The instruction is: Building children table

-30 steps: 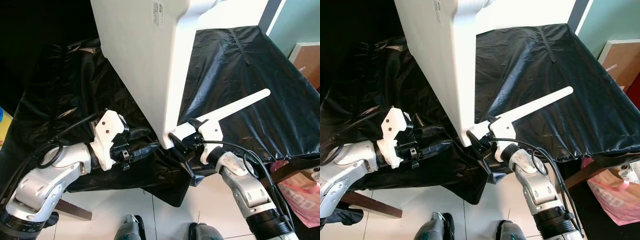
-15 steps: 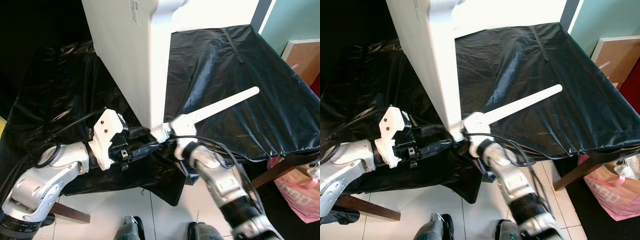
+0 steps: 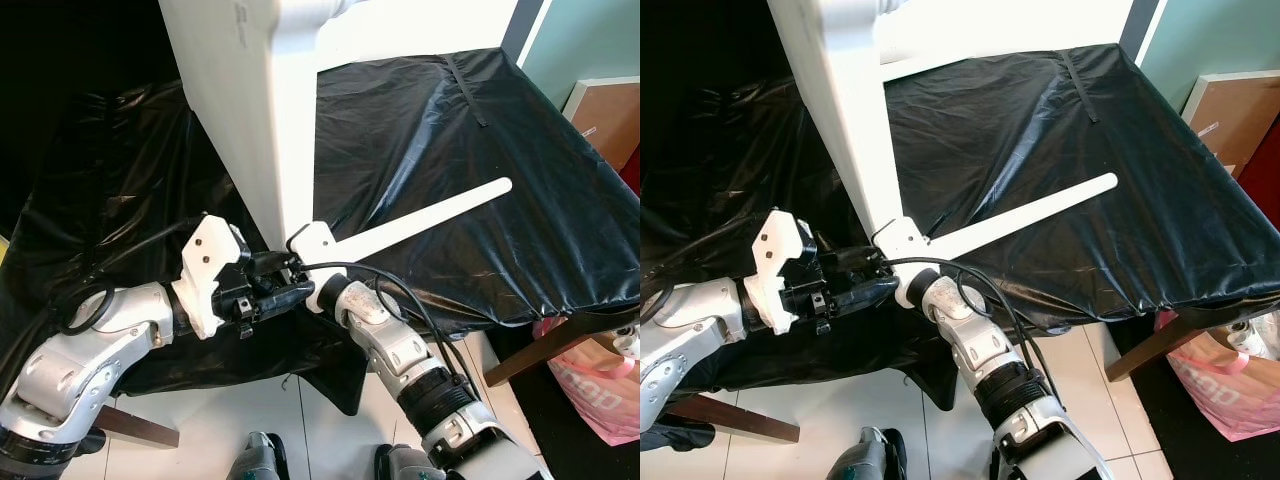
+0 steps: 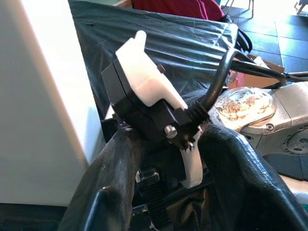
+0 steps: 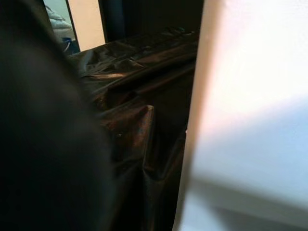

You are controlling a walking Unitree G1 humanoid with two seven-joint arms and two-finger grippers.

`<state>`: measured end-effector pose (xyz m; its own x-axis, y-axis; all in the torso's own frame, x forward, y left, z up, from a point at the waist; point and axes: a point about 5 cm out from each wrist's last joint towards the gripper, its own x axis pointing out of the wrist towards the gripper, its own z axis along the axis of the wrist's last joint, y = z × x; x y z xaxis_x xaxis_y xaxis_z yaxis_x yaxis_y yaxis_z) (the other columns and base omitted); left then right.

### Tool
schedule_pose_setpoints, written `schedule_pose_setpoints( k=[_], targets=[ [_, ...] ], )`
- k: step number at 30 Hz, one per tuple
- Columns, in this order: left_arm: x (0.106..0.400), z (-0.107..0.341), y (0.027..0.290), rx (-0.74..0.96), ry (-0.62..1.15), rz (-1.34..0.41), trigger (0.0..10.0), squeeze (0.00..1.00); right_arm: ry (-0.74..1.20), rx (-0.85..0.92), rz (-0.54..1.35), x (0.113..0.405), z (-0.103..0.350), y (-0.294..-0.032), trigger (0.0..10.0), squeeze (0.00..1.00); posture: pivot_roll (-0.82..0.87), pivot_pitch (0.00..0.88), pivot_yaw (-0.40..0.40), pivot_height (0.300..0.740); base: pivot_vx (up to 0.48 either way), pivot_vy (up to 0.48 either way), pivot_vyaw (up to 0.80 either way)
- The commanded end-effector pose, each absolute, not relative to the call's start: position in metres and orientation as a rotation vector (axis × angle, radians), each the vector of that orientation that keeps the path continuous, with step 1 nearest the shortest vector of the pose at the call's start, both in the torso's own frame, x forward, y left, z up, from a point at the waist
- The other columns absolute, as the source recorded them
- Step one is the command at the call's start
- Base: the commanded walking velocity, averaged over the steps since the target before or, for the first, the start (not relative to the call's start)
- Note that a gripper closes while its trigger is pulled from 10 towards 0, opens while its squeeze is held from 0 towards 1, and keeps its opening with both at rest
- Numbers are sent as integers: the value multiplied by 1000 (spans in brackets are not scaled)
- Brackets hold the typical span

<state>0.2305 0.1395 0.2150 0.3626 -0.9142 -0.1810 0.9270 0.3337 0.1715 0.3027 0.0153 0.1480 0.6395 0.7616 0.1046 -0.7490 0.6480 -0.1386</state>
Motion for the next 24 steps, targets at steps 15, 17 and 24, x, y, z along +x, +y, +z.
schedule_pose_setpoints(
  k=[15,17,24],
  targets=[
    [218,213,135,248,80,-1314,10000,0,-194,-123,692,313,148,-30,10000,0,21,152,17,740,0,0,0],
    [218,213,135,246,80,-1314,10000,0,-209,-134,671,314,150,-35,10000,0,19,154,17,740,0,0,0],
    [216,213,135,240,84,-1308,10000,0,-224,-178,662,310,151,-54,10000,0,20,158,14,740,0,0,0]
  ],
)
